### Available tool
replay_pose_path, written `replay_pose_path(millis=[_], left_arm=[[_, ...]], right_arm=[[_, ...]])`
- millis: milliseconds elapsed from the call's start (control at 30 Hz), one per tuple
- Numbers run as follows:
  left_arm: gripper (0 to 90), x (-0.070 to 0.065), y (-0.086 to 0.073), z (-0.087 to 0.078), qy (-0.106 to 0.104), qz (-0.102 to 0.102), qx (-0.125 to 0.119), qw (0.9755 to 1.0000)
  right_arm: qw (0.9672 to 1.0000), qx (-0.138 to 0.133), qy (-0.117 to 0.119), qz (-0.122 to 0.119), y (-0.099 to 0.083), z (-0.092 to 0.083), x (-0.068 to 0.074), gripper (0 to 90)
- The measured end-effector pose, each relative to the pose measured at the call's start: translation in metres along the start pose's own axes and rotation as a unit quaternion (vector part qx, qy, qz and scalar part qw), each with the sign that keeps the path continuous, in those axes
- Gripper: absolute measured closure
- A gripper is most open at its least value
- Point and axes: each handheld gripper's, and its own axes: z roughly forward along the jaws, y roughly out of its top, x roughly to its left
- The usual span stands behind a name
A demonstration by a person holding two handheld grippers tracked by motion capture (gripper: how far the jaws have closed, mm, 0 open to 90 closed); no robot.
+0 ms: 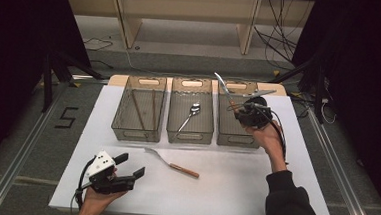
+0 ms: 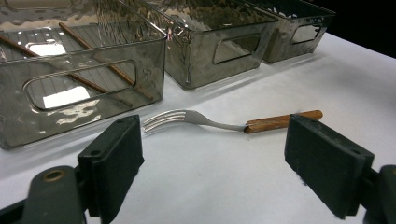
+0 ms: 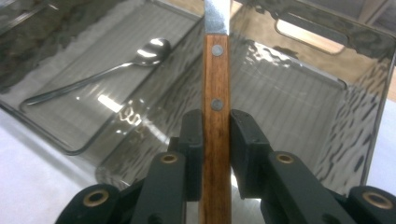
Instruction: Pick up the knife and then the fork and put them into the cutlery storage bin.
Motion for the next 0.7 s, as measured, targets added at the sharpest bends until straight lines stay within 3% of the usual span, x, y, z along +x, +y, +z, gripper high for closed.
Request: replay_pose_path(millis=[367, 700], left_arm=[[18.9, 0.000, 0.000, 0.000, 0.000, -0.001, -0.001, 1.0000], [18.9, 0.000, 0.000, 0.000, -0.001, -0.001, 0.001, 1.0000]], right_arm=[[0.9988, 0.034, -0.029, 0.019, 0.000, 0.014, -0.009, 76.3], [0.9975, 0.051, -0.028, 0.038, 0.001, 0.022, -0.008, 76.2]])
